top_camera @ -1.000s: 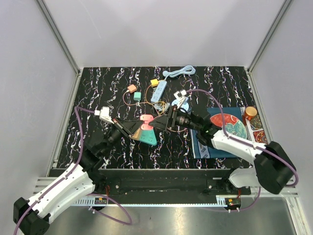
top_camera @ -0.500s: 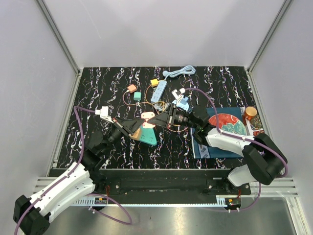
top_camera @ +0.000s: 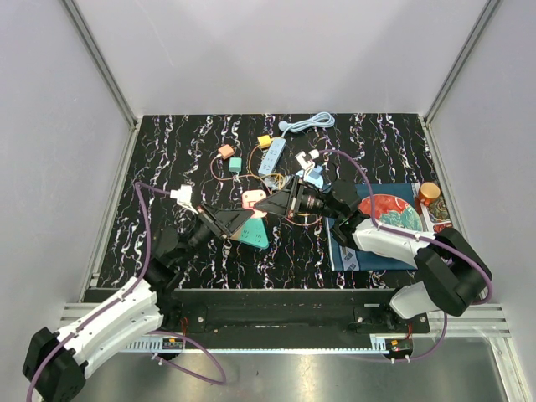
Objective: Insert the plug
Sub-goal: Adjust the plug.
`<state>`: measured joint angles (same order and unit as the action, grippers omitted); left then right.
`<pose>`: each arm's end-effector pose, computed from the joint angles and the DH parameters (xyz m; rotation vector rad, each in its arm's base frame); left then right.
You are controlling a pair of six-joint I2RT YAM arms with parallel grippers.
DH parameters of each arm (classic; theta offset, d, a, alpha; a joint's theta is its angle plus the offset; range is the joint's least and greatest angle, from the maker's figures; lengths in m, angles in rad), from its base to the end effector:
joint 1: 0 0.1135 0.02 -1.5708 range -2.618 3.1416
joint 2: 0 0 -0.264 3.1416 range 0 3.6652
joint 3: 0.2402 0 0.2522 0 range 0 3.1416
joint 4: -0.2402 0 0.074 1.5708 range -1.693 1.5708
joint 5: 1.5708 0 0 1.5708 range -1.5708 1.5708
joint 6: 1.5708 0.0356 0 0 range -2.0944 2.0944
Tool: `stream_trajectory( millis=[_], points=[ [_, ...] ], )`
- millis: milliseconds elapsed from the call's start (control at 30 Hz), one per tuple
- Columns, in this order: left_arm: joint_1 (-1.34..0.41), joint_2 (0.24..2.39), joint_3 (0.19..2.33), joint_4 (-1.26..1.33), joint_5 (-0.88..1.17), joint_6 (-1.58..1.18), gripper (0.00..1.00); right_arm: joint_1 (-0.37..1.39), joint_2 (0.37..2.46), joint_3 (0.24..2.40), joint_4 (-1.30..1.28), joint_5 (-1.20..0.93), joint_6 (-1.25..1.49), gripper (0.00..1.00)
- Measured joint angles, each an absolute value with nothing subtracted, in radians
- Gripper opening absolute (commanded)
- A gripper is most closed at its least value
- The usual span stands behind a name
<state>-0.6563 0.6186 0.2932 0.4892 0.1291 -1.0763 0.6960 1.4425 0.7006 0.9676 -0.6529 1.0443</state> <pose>0.1272 -0.1037 0.2630 -0.2127 1.5786 -1.4931 0.2218 0.2134 0.2769 -0.3797 1.6377 1.8227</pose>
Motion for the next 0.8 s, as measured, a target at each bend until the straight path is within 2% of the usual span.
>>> stream_trajectory(
  millis=[167,267,367,400,533,800],
  points=[
    [-0.656,0.651,0.277,0.556,0.173,-1.103,0.2,0.693,1.443,0.698,0.967,-0.653,1.045,0.0],
    [-0.654,0.66,0.277,0.583,0.192,-1.1,0.14,0.691,1.442,0.698,0.975,-0.656,1.052,0.0],
    [-0.653,0.665,0.277,0.601,0.203,-1.1,0.01,0.688,1.441,0.698,0.983,-0.66,1.057,0.13],
    [-0.653,0.665,0.277,0.601,0.205,-1.1,0.0,0.688,1.44,0.698,0.982,-0.661,1.056,0.25],
    [-0.651,0.675,0.277,0.604,0.215,-1.1,0.0,0.686,1.429,0.707,0.936,-0.667,1.034,0.43],
    [-0.653,0.708,0.277,0.624,0.261,-1.095,0.0,0.686,1.426,0.79,0.797,-0.682,0.966,0.45]
  ],
)
